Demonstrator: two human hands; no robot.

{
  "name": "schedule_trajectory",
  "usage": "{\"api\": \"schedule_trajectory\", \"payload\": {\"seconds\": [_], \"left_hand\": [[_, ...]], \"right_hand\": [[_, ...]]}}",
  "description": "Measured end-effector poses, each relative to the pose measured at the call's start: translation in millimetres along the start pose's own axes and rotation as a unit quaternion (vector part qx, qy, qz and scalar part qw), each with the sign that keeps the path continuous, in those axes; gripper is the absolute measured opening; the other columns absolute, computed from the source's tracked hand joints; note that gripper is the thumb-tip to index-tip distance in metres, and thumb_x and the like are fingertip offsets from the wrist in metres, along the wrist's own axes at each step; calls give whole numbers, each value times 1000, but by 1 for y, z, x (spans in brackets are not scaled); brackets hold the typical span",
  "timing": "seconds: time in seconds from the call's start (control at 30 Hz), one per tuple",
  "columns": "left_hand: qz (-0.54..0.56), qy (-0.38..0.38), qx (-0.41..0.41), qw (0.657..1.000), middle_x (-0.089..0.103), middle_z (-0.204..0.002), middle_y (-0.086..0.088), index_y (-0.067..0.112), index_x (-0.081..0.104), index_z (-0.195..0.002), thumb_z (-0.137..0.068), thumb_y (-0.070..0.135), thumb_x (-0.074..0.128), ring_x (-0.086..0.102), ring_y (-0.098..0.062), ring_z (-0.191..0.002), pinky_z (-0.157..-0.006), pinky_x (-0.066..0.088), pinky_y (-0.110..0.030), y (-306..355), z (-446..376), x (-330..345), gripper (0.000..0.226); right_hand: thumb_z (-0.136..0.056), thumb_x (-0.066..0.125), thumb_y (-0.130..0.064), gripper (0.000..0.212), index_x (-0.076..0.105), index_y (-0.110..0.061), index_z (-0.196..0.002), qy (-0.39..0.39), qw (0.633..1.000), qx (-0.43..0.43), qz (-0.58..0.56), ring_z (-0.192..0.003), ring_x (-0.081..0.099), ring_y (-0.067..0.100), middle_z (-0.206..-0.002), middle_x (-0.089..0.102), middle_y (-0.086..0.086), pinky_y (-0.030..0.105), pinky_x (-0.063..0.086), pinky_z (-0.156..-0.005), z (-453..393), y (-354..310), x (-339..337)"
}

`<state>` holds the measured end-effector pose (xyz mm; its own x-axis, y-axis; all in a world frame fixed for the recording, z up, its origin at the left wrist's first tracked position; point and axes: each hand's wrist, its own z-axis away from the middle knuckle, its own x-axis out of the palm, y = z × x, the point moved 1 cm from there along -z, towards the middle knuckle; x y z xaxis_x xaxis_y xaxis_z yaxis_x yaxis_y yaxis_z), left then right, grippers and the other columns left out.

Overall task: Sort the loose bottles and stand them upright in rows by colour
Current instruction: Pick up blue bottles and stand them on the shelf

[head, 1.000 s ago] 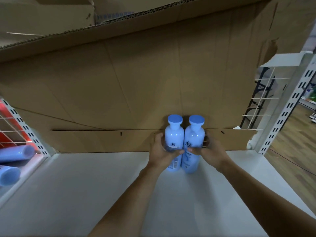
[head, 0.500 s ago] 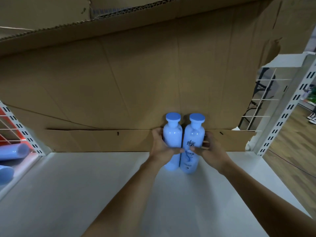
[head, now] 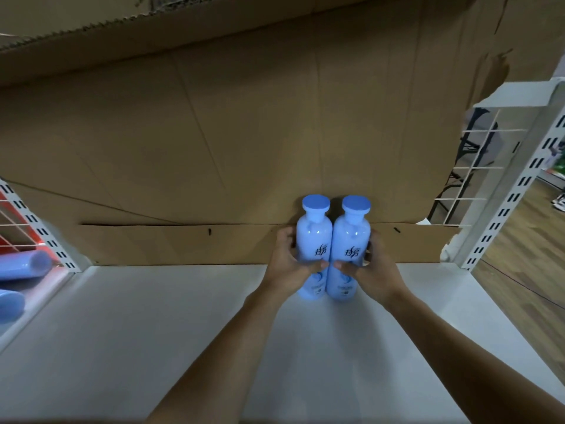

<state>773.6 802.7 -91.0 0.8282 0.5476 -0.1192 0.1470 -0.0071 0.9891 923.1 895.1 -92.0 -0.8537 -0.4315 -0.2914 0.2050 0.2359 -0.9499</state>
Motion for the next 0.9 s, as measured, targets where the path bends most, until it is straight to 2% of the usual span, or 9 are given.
{"api": "schedule_trajectory", "payload": {"seconds": [0.07,0.13,0.23,0.33,0.43,0.57,0.67,0.8,0.9], "left_hand": [[-14,-5,10,1000,57,-110,12,24,44,-120,-66,3,85,57,-4,-102,-74,48,-10,-7,1,-2,71],[-25,0,13,1000,61,-110,11,28,47,-121,-67,5,85,60,-7,-103,-82,49,-18,-12,1,-3,70],[-21,-1,18,1000,67,-111,7,27,52,-124,-72,0,79,63,-9,-104,-87,53,-24,-16,-5,-4,64],[-13,-8,26,1000,66,-112,8,32,48,-122,-75,-2,76,63,-5,-105,-83,53,-20,-17,-8,-4,64],[1,5,33,999,64,-116,3,23,44,-128,-77,-5,73,64,-4,-105,-77,53,-16,-24,-8,-2,65],[8,1,41,999,62,-124,-7,19,40,-131,-79,-5,72,62,-16,-112,-82,53,-22,-33,-12,-2,66],[-5,-5,33,999,61,-124,-5,24,39,-131,-79,-2,72,62,-16,-113,-86,53,-25,-37,-12,-2,67],[-47,-32,19,998,56,-124,4,20,32,-139,-82,2,71,58,-7,-109,-84,49,-12,-24,-4,-4,71],[-109,-25,7,994,53,-118,15,22,34,-140,-80,18,77,53,-1,-105,-85,44,-8,-3,2,-13,74]], "right_hand": [[-70,80,-17,63,44,-24,-121,3,1000,1,8,-107,57,15,-111,60,-8,37,50,-88,0,1,1],[-72,79,-15,61,43,-20,-122,-2,1000,7,6,-108,56,15,-113,59,-6,36,49,-89,-1,1,1],[-74,77,-11,58,46,-15,-122,-14,1000,6,-4,-105,57,13,-117,59,0,28,48,-83,-9,0,3],[-76,75,-7,52,44,-14,-118,-18,1000,3,-7,-95,53,3,-119,54,5,15,42,-71,-16,-3,7],[-78,73,-6,53,42,-16,-119,-17,1000,-3,-11,-92,52,-1,-117,53,2,13,42,-69,-18,-1,9],[-77,74,-7,58,41,-13,-124,-25,1000,-2,-3,-101,54,9,-119,55,2,23,44,-80,-20,3,7],[-76,75,-6,60,41,-12,-125,-24,1000,-4,-1,-96,55,0,-116,57,-1,16,44,-73,-20,6,8],[-73,78,-7,56,49,-8,-120,-25,1000,6,12,-95,60,2,-114,62,3,19,48,-70,-21,8,6],[-58,84,-34,66,54,-8,-111,40,997,4,69,-99,63,21,-108,63,9,37,55,-78,-13,-4,5]]}}
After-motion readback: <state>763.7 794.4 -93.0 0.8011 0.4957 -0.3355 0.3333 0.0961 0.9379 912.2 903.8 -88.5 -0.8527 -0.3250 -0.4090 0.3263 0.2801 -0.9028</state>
